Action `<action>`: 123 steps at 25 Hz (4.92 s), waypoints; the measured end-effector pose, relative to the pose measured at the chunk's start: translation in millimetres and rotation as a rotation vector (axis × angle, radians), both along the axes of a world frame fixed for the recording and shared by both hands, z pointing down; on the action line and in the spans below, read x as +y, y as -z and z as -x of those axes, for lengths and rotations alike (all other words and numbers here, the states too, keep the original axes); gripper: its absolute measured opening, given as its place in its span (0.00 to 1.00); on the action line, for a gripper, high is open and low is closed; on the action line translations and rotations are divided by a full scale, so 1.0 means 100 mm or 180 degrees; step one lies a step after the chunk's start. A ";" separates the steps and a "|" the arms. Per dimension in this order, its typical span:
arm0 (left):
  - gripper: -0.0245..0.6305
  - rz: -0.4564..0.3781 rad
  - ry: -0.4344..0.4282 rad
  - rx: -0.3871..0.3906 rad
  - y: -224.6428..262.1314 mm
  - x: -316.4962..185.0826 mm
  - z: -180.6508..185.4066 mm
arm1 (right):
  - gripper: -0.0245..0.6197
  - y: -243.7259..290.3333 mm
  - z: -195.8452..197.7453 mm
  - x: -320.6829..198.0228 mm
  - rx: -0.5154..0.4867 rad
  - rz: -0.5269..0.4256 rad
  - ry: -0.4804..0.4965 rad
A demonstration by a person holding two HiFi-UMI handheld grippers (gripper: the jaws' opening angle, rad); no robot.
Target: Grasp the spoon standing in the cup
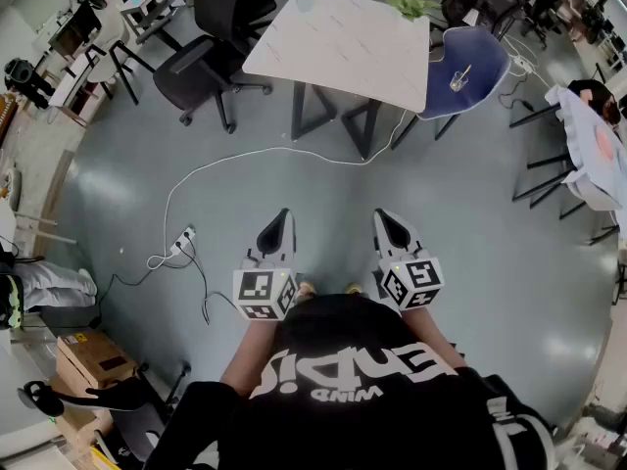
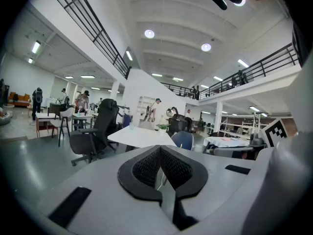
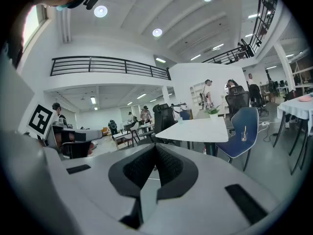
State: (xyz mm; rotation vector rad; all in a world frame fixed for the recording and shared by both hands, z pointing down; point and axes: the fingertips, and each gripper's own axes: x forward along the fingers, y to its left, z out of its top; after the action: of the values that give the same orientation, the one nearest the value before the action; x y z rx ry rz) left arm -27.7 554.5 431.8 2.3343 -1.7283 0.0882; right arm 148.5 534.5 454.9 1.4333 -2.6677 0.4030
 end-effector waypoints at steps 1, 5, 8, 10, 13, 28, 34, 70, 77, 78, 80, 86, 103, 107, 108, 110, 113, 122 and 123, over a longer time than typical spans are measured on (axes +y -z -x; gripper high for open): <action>0.05 0.0004 0.0004 0.0002 0.00 0.00 0.01 | 0.06 0.01 0.00 0.00 0.0009 -0.0010 -0.0011; 0.05 0.0005 0.0015 0.0006 0.01 -0.01 0.09 | 0.05 0.01 0.04 -0.01 0.0028 -0.0018 -0.0047; 0.05 0.0018 0.0006 0.0007 0.01 -0.01 0.17 | 0.06 0.01 0.10 0.00 -0.0020 0.0014 -0.0074; 0.05 0.0016 -0.0005 0.0010 0.02 -0.03 0.22 | 0.06 0.01 0.14 0.00 -0.0060 0.0036 -0.0086; 0.05 0.0004 -0.0042 0.0004 0.00 -0.05 0.31 | 0.06 -0.01 0.24 -0.01 -0.0099 0.0038 -0.0105; 0.05 0.0049 -0.0307 0.0022 -0.15 -0.29 0.73 | 0.06 -0.08 0.74 -0.24 -0.0218 0.0009 -0.0173; 0.05 0.0065 -0.0357 0.0024 -0.22 -0.63 0.72 | 0.06 -0.17 0.74 -0.58 -0.0256 0.0030 -0.0211; 0.05 0.0026 -0.0139 0.0060 0.03 -3.86 0.30 | 0.06 0.10 0.29 -3.87 -0.0230 -0.0007 0.0066; 0.05 -0.0004 0.0004 0.0025 0.08 -4.22 0.18 | 0.06 0.10 0.19 -4.27 -0.0275 0.0001 0.0223; 0.05 -0.0006 0.0026 0.0033 0.09 -4.24 0.18 | 0.06 0.10 0.19 -4.31 -0.0289 0.0009 0.0239; 0.05 -0.0008 0.0062 0.0055 0.12 -4.29 0.19 | 0.06 0.09 0.18 -4.38 -0.0321 0.0028 0.0264; 0.05 0.0019 0.0124 0.0067 0.09 -4.50 0.25 | 0.06 0.03 0.25 -4.57 -0.0347 0.0074 0.0345; 0.05 -0.0071 0.0010 0.0097 0.07 -5.69 0.47 | 0.06 -0.07 0.39 -5.56 -0.0256 0.0092 0.0212; 0.05 -0.0054 0.0020 0.0130 0.09 -6.03 0.63 | 0.06 -0.06 0.52 -5.88 -0.0234 0.0116 0.0189; 0.05 -0.0052 0.0019 0.0134 0.10 -6.12 0.66 | 0.06 -0.06 0.56 -5.97 -0.0224 0.0122 0.0192; 0.05 -0.0047 0.0016 0.0140 0.11 -6.31 0.74 | 0.06 -0.05 0.62 -6.15 -0.0210 0.0132 0.0190; 0.05 -0.0023 0.0000 0.0145 0.12 -6.57 0.84 | 0.06 -0.04 0.71 -6.39 -0.0211 0.0149 0.0157; 0.05 -0.0021 -0.0141 0.0080 0.16 -7.30 1.11 | 0.06 -0.04 0.95 -6.98 -0.0199 0.0197 0.0030; 0.05 -0.0025 -0.0160 0.0079 0.16 -7.38 1.14 | 0.06 -0.04 0.98 -7.05 -0.0195 0.0198 0.0006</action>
State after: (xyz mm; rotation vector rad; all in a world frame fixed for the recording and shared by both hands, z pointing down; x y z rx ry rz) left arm -141.5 -183.2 415.4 2.3746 -1.6616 0.0609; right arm 50.8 -170.2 458.9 1.4234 -2.6777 0.5333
